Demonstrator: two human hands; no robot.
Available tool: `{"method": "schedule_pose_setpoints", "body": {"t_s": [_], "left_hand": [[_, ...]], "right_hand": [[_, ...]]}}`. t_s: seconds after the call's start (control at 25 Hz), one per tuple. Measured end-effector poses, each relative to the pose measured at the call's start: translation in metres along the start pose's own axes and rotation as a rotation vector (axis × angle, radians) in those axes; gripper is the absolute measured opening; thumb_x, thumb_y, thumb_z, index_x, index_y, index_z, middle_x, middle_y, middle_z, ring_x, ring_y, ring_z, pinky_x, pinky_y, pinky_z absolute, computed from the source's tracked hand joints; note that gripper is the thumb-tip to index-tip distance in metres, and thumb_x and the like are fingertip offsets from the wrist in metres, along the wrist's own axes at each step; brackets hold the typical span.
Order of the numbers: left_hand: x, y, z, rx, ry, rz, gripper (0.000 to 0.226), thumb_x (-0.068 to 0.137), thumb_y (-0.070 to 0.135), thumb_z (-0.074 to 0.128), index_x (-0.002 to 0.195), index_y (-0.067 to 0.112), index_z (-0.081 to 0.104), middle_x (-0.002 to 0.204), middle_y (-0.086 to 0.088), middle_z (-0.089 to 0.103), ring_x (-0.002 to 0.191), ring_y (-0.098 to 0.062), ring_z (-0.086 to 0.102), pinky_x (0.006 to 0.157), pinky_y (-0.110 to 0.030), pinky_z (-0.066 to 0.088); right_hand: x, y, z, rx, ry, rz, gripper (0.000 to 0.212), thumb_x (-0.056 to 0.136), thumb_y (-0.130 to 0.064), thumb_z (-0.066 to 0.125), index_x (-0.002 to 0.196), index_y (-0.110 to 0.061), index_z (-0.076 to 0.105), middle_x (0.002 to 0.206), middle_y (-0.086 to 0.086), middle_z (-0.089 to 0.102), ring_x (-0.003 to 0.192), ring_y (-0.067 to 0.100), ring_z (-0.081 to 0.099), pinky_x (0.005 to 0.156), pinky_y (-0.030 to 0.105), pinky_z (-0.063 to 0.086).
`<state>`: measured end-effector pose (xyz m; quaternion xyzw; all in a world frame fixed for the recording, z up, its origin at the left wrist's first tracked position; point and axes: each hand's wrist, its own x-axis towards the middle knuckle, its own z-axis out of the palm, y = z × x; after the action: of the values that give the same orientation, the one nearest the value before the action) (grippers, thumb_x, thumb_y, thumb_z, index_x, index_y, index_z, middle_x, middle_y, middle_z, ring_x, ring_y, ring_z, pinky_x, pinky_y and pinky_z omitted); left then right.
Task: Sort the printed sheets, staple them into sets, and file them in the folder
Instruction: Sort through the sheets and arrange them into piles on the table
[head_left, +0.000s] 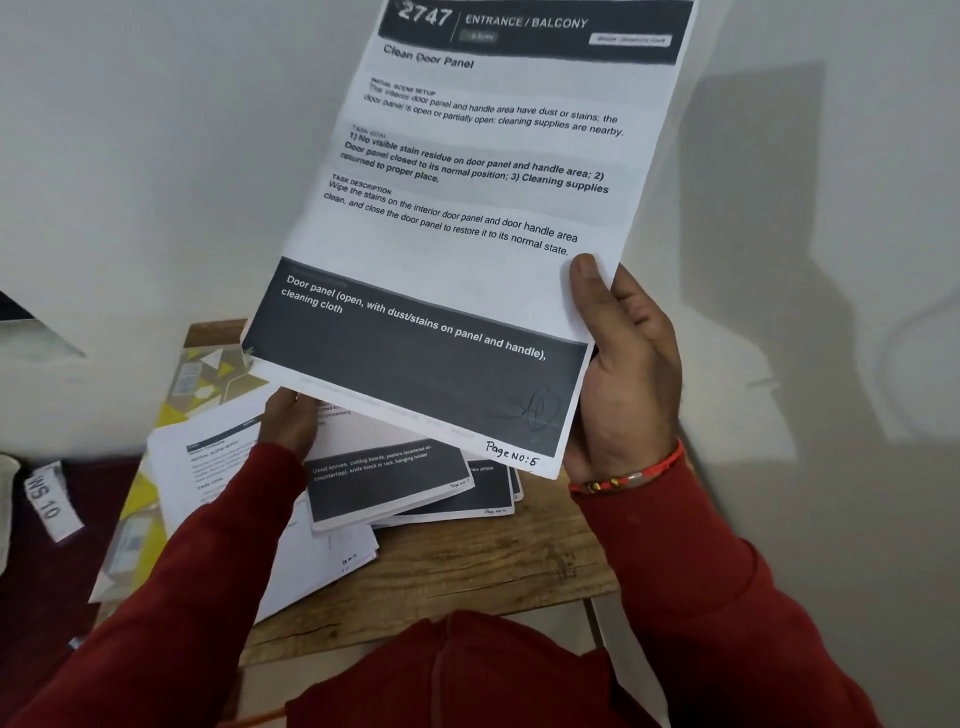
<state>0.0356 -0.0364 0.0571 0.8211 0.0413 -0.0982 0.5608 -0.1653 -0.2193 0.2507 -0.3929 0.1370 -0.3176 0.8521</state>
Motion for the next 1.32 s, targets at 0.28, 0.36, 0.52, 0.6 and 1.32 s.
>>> {"method": "schedule_pose_setpoints", "body": {"t_s": [0.28, 0.36, 0.52, 0.6, 1.32], "left_hand": [[-0.004, 0.003, -0.002, 0.028, -0.019, 0.068, 0.016, 0.098, 0.013, 0.047, 0.107, 0.015, 0.060, 0.108, -0.008, 0.061, 0.103, -0.025, 0.056, 0.090, -0.039, 0.045], [-0.004, 0.000, -0.004, -0.047, -0.022, 0.054, 0.024, 0.096, 0.012, 0.052, 0.117, 0.016, 0.062, 0.120, -0.009, 0.063, 0.110, -0.027, 0.058, 0.100, -0.044, 0.046], [-0.011, 0.000, -0.011, -0.215, -0.015, -0.025, 0.041, 0.088, 0.026, 0.062, 0.127, 0.015, 0.059, 0.129, -0.004, 0.061, 0.117, -0.028, 0.057, 0.103, -0.051, 0.045], [-0.013, 0.003, -0.017, -0.259, -0.013, -0.051, 0.051, 0.079, 0.035, 0.067, 0.127, 0.017, 0.059, 0.129, -0.002, 0.061, 0.117, -0.027, 0.058, 0.103, -0.050, 0.045], [-0.005, -0.019, -0.071, -0.191, 0.140, 0.020, 0.027, 0.086, 0.010, 0.046, 0.101, 0.022, 0.065, 0.102, -0.002, 0.068, 0.091, -0.021, 0.059, 0.086, -0.036, 0.047]], "right_hand": [[0.004, 0.002, -0.006, -0.001, -0.023, -0.003, 0.025, 0.099, -0.012, 0.048, 0.116, 0.000, 0.061, 0.107, 0.017, 0.067, 0.100, 0.034, 0.061, 0.092, 0.051, 0.049], [0.004, 0.004, -0.008, -0.012, -0.045, -0.020, 0.024, 0.100, -0.012, 0.047, 0.116, 0.000, 0.060, 0.109, 0.019, 0.065, 0.102, 0.036, 0.059, 0.096, 0.058, 0.045], [0.003, 0.008, -0.010, -0.028, -0.045, -0.022, 0.025, 0.100, -0.012, 0.046, 0.119, 0.001, 0.058, 0.110, 0.018, 0.065, 0.101, 0.036, 0.060, 0.093, 0.054, 0.048], [0.005, 0.011, -0.011, -0.030, -0.059, -0.016, 0.027, 0.100, -0.012, 0.046, 0.120, 0.003, 0.056, 0.111, 0.018, 0.065, 0.102, 0.036, 0.060, 0.093, 0.054, 0.048], [0.055, 0.078, -0.065, -0.357, 0.073, -0.094, 0.022, 0.099, -0.015, 0.052, 0.098, -0.025, 0.072, 0.102, -0.009, 0.073, 0.103, 0.012, 0.066, 0.091, 0.032, 0.051]]}}
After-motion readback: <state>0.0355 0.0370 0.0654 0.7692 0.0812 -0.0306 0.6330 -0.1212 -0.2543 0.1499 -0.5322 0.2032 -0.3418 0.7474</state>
